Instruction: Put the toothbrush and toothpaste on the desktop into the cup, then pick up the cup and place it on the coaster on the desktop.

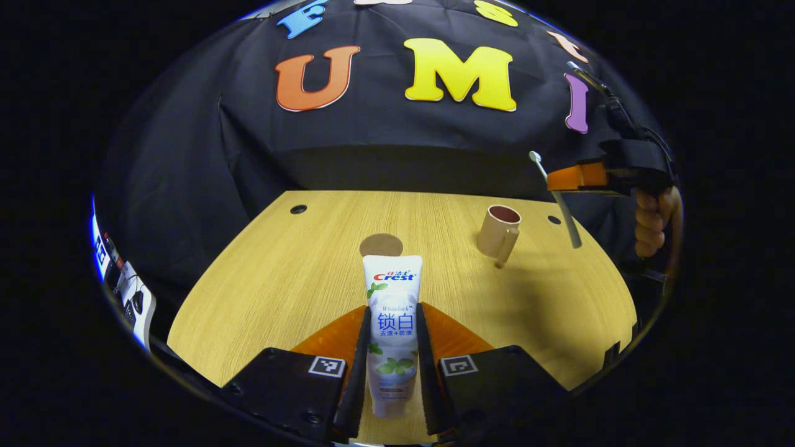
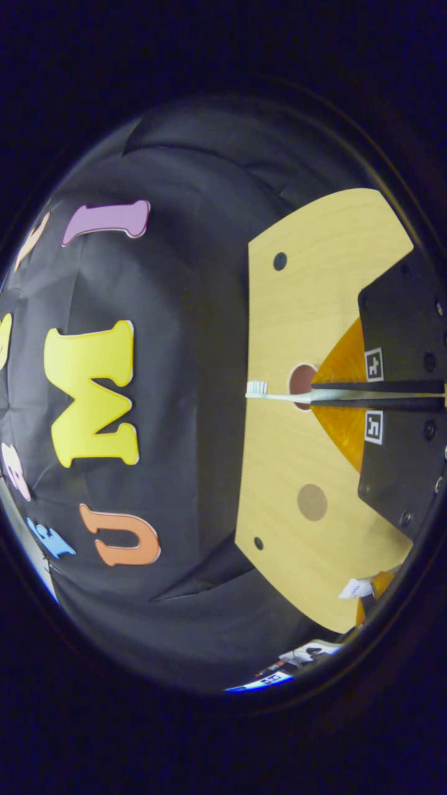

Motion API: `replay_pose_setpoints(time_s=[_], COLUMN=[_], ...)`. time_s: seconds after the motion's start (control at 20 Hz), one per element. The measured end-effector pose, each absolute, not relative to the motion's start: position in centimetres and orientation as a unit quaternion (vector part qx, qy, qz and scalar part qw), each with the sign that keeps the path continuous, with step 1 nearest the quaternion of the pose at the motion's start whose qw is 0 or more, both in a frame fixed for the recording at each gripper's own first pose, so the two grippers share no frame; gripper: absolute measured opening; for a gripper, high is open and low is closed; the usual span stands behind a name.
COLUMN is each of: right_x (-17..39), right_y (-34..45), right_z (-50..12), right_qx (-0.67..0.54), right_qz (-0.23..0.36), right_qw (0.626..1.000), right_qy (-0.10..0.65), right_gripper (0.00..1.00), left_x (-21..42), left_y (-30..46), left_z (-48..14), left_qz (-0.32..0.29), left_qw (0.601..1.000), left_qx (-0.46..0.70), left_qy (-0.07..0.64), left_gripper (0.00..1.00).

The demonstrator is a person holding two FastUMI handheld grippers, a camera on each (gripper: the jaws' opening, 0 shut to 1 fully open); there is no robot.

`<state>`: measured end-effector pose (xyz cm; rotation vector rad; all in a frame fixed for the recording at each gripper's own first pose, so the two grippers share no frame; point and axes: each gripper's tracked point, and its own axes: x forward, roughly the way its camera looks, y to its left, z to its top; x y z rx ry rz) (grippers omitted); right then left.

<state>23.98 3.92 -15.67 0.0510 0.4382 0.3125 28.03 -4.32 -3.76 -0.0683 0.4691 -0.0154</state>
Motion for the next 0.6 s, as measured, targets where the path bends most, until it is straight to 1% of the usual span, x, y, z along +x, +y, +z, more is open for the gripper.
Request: replay_pose_setpoints(time_s=[0.15, 0.3, 0.45, 0.55, 0.6], right_x=[27.8, 31.4, 35.0, 36.7, 37.3], right_y=[5.5, 6.3, 6.5, 6.5, 6.4], right_z=[-14.8, -16.2, -16.4, -16.2, -16.8], right_qx=[0.064, 0.091, 0.119, 0.108, 0.102], right_qz=[0.185, 0.209, 0.205, 0.197, 0.19], right_qw=[0.963, 0.959, 0.965, 0.971, 0.974], right_qy=[0.187, 0.166, 0.114, 0.075, 0.068], right_gripper=[0.01, 0.02, 0.01, 0.01, 0.01], left_x=[28.8, 30.4, 32.3, 33.4, 33.7], left_y=[-4.5, -4.9, -6.5, -6.8, -6.9], left_z=[-1.9, -1.5, -3.2, -3.3, -3.2], left_qz=[0.002, 0.011, 0.002, -0.001, 0.001], left_qw=[0.979, 0.985, 0.983, 0.987, 0.988], left_qx=[-0.036, -0.04, -0.083, -0.069, -0.061], left_qy=[0.203, 0.167, 0.165, 0.146, 0.14], left_gripper=[0.41, 0.41, 0.41, 0.41, 0.42])
